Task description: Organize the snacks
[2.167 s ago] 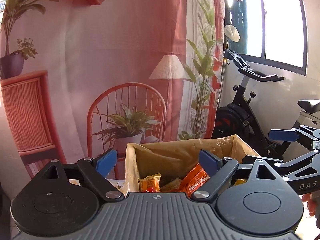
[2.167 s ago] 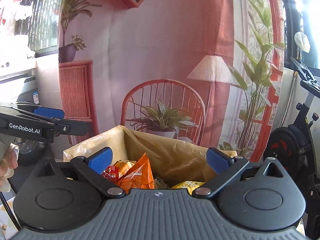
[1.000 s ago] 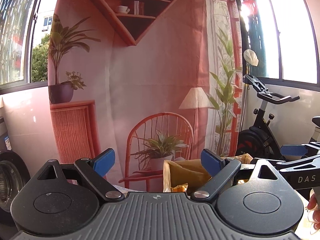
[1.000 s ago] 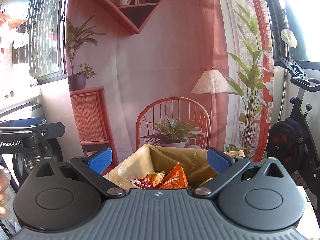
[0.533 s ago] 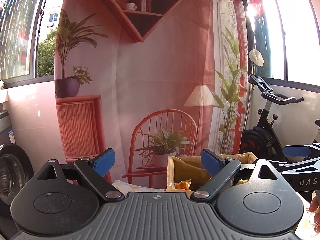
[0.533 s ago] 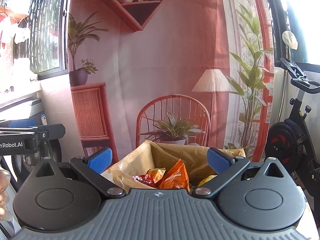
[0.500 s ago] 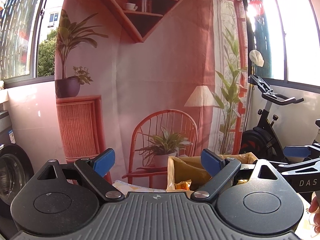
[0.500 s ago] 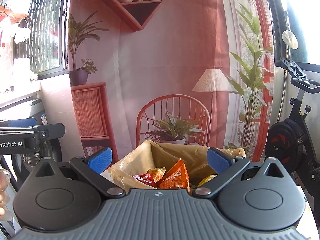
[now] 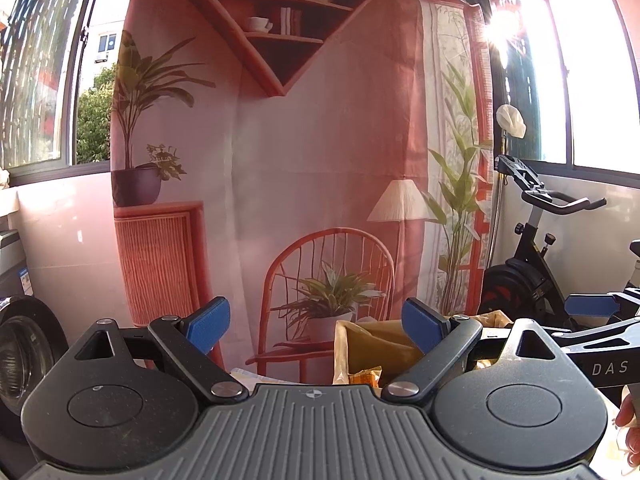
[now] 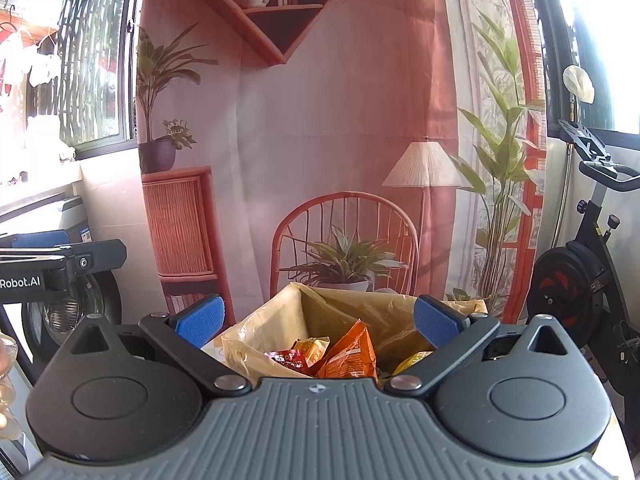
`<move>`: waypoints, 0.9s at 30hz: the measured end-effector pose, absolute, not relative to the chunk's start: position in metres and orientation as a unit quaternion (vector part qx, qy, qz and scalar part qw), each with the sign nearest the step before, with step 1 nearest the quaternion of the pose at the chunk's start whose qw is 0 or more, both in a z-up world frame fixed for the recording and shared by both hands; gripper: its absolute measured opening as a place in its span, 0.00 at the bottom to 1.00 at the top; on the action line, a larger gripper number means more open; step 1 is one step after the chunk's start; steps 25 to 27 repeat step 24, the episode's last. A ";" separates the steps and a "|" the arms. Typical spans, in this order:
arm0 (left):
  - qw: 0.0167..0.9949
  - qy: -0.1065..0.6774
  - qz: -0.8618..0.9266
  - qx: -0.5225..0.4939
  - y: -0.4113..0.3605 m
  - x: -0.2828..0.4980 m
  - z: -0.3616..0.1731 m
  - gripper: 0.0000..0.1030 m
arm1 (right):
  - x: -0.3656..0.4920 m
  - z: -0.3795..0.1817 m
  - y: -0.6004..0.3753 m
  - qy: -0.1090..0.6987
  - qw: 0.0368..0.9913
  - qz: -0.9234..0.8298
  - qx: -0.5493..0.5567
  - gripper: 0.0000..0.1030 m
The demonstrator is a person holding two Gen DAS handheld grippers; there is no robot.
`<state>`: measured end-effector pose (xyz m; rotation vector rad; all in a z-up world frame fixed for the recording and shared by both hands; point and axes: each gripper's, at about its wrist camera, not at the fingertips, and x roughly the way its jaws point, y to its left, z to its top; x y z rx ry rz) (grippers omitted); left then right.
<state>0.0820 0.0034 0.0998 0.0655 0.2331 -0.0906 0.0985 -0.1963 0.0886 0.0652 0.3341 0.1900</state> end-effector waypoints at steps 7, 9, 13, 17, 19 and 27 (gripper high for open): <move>0.992 0.114 -0.046 0.030 0.005 0.080 0.100 0.91 | 0.096 0.090 -0.198 0.166 0.981 0.093 0.032 1.00; 0.992 0.115 -0.048 0.029 0.006 0.080 0.100 0.91 | 0.096 0.089 -0.198 0.168 0.981 0.093 0.032 1.00; 0.991 0.116 -0.052 0.029 0.007 0.082 0.099 0.91 | 0.095 0.088 -0.199 0.169 0.981 0.093 0.032 1.00; 0.991 0.117 -0.052 0.029 0.007 0.082 0.098 0.91 | 0.095 0.086 -0.199 0.171 0.980 0.093 0.031 1.00; 0.991 0.116 -0.052 0.033 0.007 0.082 0.098 0.91 | 0.095 0.086 -0.199 0.172 0.980 0.091 0.031 1.00; 0.991 0.117 -0.059 0.030 0.010 0.083 0.097 0.91 | 0.096 0.085 -0.200 0.174 0.980 0.090 0.029 1.00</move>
